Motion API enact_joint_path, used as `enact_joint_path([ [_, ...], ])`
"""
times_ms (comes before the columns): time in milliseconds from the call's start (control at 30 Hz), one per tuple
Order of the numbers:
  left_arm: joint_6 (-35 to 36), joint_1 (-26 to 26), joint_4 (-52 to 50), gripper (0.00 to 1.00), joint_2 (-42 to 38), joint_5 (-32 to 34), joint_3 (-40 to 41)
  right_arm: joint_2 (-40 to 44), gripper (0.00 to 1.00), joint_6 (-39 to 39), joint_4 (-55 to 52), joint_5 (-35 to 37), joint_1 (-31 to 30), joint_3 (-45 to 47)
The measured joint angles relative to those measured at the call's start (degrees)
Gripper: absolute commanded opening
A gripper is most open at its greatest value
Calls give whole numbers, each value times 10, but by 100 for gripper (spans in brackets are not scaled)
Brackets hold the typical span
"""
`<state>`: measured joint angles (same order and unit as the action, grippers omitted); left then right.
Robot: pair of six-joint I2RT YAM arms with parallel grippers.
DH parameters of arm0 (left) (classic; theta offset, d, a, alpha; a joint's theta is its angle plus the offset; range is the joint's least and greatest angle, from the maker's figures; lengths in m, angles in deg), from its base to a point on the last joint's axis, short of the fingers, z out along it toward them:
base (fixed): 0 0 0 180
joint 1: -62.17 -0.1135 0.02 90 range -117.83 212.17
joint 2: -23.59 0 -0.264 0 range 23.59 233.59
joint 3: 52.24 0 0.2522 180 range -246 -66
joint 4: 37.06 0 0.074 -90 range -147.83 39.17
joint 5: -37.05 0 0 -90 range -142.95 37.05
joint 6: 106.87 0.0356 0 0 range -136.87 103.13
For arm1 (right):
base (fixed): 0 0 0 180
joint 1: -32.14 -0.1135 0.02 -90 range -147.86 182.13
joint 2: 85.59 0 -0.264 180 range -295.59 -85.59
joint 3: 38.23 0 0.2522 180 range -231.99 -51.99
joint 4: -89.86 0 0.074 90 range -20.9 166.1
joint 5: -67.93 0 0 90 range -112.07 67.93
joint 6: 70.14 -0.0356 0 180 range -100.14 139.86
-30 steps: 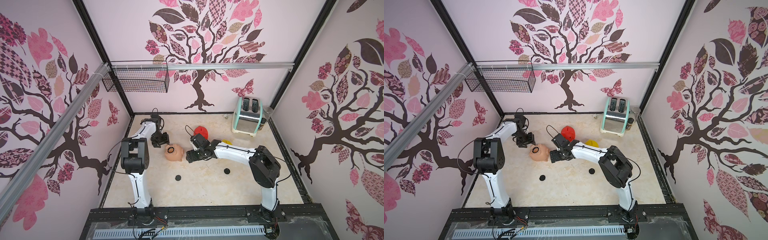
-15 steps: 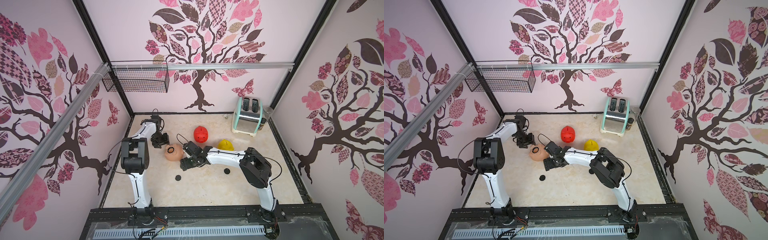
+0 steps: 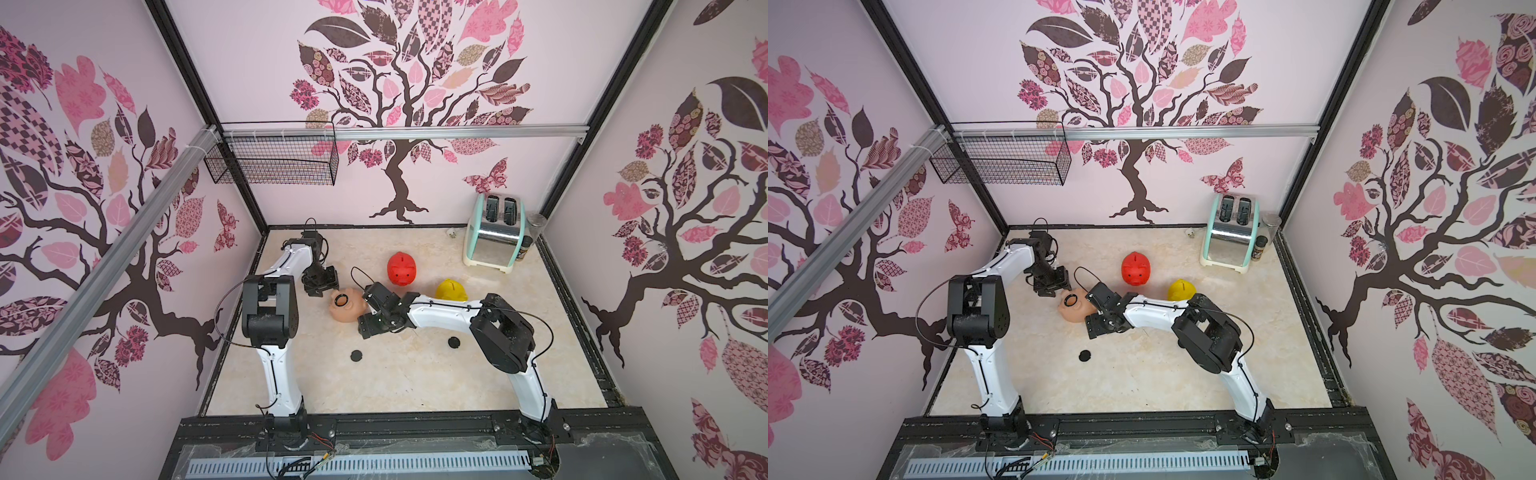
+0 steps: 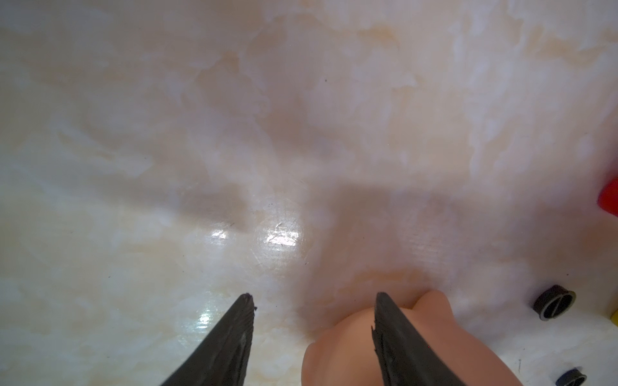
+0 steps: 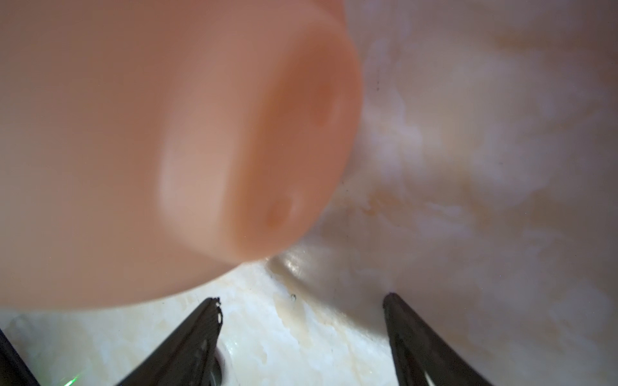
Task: Close piggy banks
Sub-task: Adjust the piggy bank at the center of the board.
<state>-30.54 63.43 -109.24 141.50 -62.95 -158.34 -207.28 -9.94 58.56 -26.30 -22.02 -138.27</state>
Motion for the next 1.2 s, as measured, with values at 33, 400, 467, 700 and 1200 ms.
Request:
enact_joint_path([
  [33,0,0,0,60,0,-1,0,0,80,0,0,1,1,-1],
  [400,2,-3,2,61,0,-1,14,-14,79,3,-18,-3,35,-49],
  [467,2,-4,3,61,0,0,16,-21,79,3,-22,-5,40,-56],
  [700,2,-5,4,62,-1,8,26,-42,79,7,-49,-14,53,-81],
  [1200,2,-14,4,62,-46,31,87,-84,79,22,-119,-10,70,-174],
])
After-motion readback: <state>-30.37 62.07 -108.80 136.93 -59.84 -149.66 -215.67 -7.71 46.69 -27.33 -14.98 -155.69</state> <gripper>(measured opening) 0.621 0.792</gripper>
